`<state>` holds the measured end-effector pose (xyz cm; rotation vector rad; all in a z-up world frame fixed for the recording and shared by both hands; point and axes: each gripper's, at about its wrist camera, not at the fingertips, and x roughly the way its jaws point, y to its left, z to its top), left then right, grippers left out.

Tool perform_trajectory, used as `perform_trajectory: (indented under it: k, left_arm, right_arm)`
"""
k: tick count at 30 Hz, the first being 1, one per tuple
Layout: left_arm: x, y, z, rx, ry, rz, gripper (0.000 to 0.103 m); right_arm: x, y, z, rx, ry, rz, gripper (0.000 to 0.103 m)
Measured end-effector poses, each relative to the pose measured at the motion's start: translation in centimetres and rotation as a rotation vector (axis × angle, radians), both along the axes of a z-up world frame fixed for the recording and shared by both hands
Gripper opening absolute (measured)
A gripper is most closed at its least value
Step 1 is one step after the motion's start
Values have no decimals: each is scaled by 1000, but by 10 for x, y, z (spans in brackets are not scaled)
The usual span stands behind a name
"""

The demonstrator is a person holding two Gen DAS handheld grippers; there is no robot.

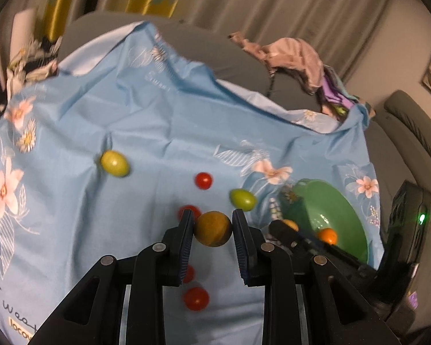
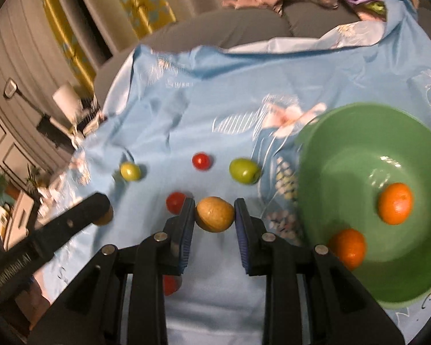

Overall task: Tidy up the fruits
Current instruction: 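Carry the left tool's yellow fruit into the bowl and open while the right tool releases its fruit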

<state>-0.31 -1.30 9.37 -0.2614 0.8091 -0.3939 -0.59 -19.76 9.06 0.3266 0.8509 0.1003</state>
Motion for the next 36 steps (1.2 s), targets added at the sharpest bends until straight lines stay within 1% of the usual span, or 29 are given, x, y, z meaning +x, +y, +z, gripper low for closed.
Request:
perform_trajectory:
  k: [5, 8, 13, 19, 22, 25, 29, 33, 36]
  left_arm:
    - [-12, -27, 11, 20, -53, -60, 27]
    - [-14, -46, 17, 44, -78, -87, 27]
    - [-15, -79, 21, 60, -104, -152, 27]
    - [-15, -118, 23, 80, -128, -198, 27]
    - [-17, -135, 20, 87, -122, -230, 27]
    - [-18, -153, 15, 90, -113, -266, 27]
    - [-18, -169, 8, 99, -94, -294, 27]
    - [-17, -182, -1, 106, -65, -318, 27]
    - [-16, -188, -6, 110, -49, -326, 27]
  right_arm:
    - [-16, -24, 21, 31, -74, -61, 28]
    - [-23, -43, 31, 54, -110, -104, 28]
    - [-36, -74, 37, 64, -138, -199, 28]
    - [-49, -106, 37, 68, -141, -299, 28]
    - [-57, -124, 35, 77, -136, -354, 28]
    - [-62, -136, 33, 63, -125, -404, 29]
    - [-64, -150, 26, 84, -97, -445, 29]
    - [-65, -159, 20, 74, -68, -480, 29]
    - [-63, -163, 17, 86, -59, -479, 29]
